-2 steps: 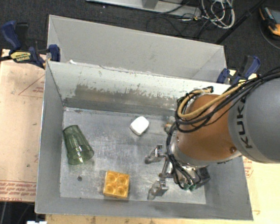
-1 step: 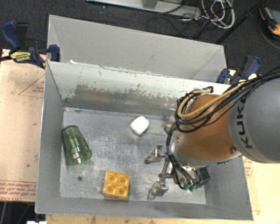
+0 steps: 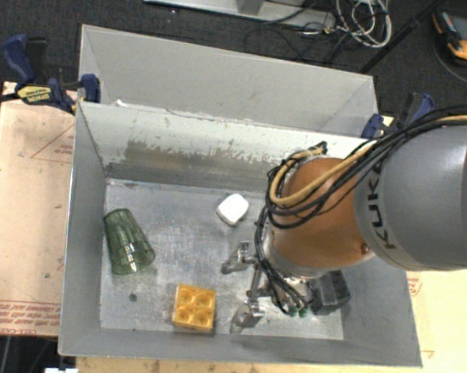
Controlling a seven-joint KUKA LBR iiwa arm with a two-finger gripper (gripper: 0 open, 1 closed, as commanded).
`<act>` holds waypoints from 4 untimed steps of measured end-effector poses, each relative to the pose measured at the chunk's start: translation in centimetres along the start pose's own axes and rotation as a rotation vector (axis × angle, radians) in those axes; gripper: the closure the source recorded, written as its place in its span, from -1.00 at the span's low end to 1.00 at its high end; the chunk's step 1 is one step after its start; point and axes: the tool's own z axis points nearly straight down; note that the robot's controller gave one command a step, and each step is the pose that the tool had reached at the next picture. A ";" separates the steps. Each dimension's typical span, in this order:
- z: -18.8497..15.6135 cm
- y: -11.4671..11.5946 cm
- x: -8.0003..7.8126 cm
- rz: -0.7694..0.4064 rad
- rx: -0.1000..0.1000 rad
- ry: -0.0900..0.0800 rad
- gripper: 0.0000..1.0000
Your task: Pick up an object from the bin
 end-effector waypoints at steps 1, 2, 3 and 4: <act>5.1 6.4 -1.8 -0.084 -0.004 0.011 1.00; 5.0 6.5 -2.5 -0.082 -0.006 -0.021 -1.00; 5.0 6.5 -2.5 -0.082 -0.006 -0.021 -1.00; 4.8 9.6 -3.9 -0.165 -0.001 -0.005 -1.00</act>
Offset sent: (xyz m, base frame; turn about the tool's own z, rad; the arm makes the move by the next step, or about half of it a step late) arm 0.0000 0.0000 0.0000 0.0000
